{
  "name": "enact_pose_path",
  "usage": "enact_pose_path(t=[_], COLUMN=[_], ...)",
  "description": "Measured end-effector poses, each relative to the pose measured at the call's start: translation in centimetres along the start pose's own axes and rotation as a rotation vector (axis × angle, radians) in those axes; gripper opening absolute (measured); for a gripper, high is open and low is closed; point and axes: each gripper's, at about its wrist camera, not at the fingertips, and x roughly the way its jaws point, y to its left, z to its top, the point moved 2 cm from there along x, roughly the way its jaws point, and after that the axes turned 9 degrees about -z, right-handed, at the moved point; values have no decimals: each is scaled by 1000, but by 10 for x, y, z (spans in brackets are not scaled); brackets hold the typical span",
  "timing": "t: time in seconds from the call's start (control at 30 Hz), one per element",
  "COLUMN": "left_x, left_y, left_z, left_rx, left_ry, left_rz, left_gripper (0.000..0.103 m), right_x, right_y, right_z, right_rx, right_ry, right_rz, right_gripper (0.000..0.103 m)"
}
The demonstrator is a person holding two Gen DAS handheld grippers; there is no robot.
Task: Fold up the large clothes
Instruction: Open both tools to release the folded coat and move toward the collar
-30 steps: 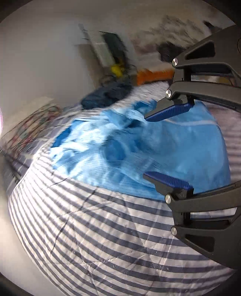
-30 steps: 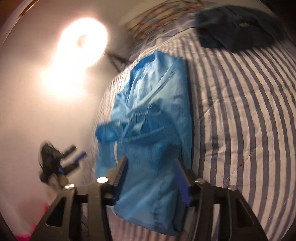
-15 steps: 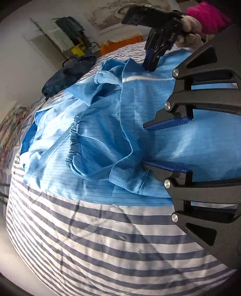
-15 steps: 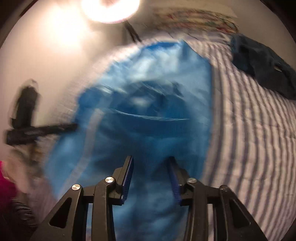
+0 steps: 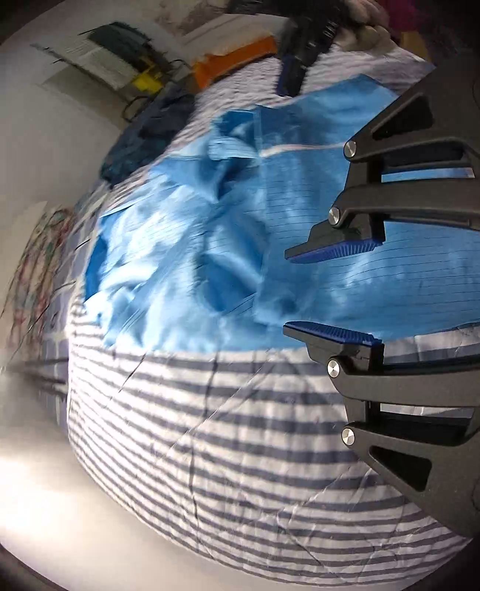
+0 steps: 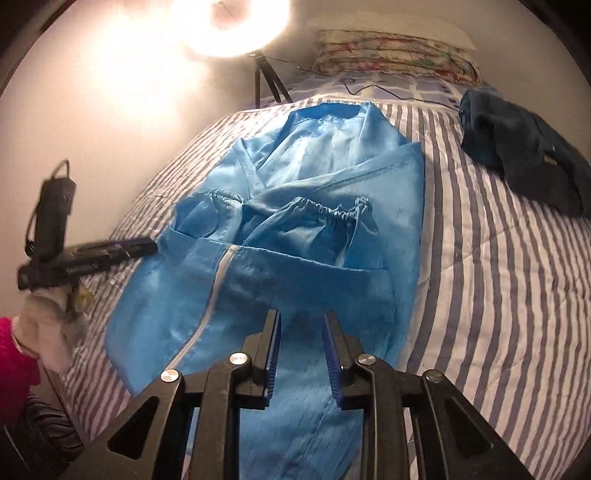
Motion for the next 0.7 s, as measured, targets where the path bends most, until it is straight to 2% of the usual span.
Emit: enact_pose_path(t=[0.1, 0.13, 0.17, 0.3, 0.33, 0.4, 0.47, 0.57, 0.7], left_x=[-10, -11, -10, -2, 1, 11, 20, 39, 64], left_y=[5, 6, 6, 8, 10, 19, 28, 39, 60], left_z=[15, 22, 28, 63, 69, 86, 105, 132, 168], left_rx=[-11, -1, 11, 41, 35, -6, -38, -54, -102], left_ry=[-49, -53, -50, -29, -19, 9, 16, 23, 4], left_rz=[-23, -28, -28, -48, -62, -96, -129, -149, -168], left_gripper=[33, 33, 33, 35, 45, 58, 58, 58, 58], right_x=[-3, -6, -10, -16, -16, -14, -9, 2, 25], right_y=[-3, -4, -9, -26, -30, -37, -43, -49, -62], right_z=[5, 6, 10, 34, 42, 58, 74, 99, 138], right_rx=[-12, -12, -8, -1, -3, -16, -29, -54, -53], right_ry=[-32, -45, -70, -99, -99, -94, -73, -62, -53], right_rz=[-43, -43, -40, -49, -45, -42, -34, -34, -9], right_gripper=[24, 28, 32, 33, 33, 33, 41, 46, 49])
